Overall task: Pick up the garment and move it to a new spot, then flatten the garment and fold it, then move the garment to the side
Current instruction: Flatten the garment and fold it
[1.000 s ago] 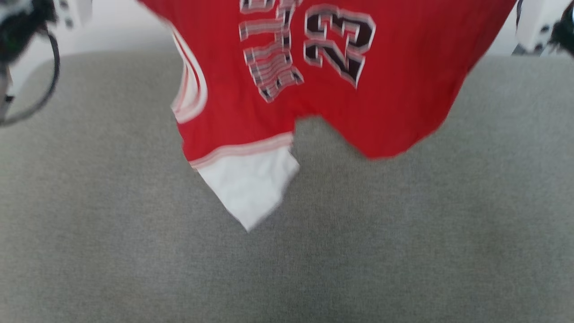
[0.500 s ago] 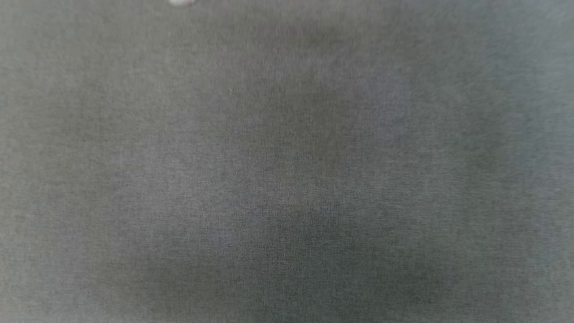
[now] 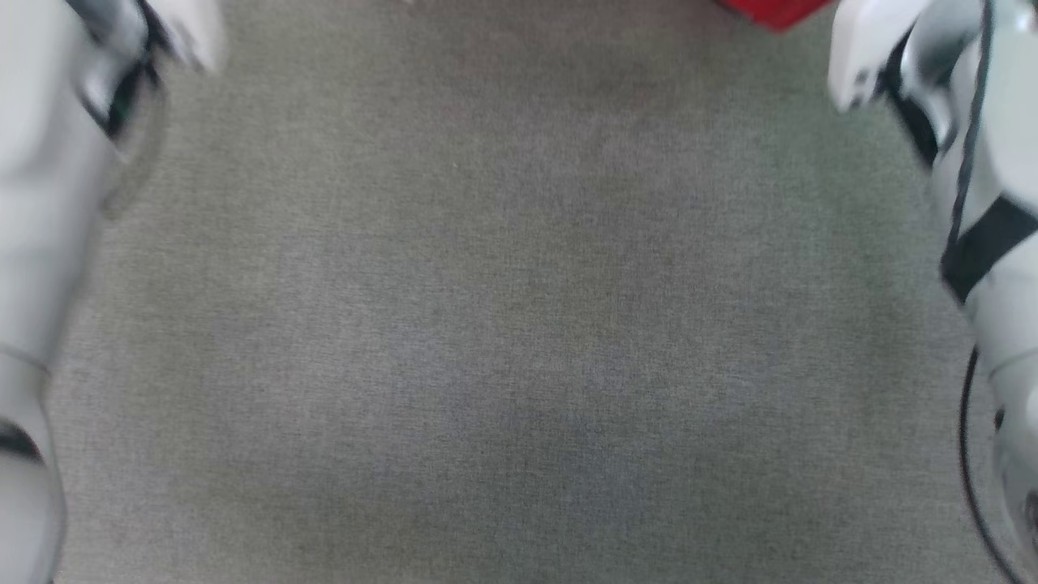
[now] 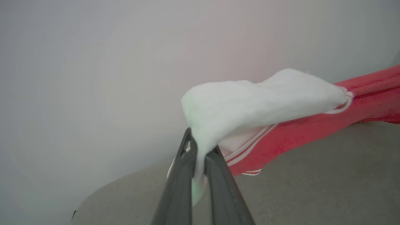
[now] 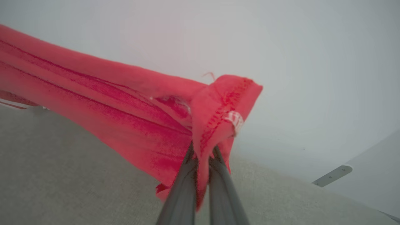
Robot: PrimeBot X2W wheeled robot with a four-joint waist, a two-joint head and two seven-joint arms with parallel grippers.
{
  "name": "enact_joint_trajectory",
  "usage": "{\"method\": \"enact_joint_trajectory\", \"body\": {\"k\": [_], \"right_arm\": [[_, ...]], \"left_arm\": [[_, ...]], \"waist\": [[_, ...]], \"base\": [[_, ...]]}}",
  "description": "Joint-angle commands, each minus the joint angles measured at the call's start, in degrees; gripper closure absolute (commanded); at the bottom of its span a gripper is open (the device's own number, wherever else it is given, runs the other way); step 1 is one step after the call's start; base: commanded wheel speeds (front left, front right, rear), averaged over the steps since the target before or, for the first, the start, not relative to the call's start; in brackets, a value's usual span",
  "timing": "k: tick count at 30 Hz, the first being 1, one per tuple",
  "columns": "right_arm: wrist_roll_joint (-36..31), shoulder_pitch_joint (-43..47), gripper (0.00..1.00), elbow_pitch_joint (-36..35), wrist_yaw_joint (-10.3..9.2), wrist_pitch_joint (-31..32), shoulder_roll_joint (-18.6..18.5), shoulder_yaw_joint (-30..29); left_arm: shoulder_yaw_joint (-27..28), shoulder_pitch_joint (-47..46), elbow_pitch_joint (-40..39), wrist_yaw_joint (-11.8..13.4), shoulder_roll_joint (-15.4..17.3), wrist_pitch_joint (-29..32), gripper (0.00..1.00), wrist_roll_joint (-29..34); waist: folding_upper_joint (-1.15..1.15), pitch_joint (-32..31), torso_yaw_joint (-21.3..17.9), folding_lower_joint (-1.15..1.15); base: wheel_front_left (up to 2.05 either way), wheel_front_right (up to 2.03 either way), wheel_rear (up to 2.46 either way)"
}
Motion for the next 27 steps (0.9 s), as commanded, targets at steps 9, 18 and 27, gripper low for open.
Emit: {"method": "enact_joint_trajectory", "body": {"k": [9,18,27], "right_arm": [[11.98,14.38,1.00,-2.28,-0.34,6.95,-2.58,4.85],[22.72,30.38,1.00,-17.67,-0.34,16.18,-8.71,10.12],[27.73,49.61,1.00,-37.41,-0.37,28.88,-13.45,5.16]], "left_arm": [[-8.02,19.07,-18.30,0.29,9.55,19.00,1.00,-16.38],[-9.24,34.90,-39.66,8.35,19.03,28.61,1.00,-23.14],[-9.68,52.27,-62.39,23.21,29.30,28.36,1.00,-27.85]], "waist": [[0.00,-6.51,0.80,0.00],[0.00,-10.00,1.06,0.00],[0.00,-12.64,0.25,0.00]], "base": [[0.00,0.00,0.00],[0.00,0.00,0.00],[0.00,0.00,0.00]]}}
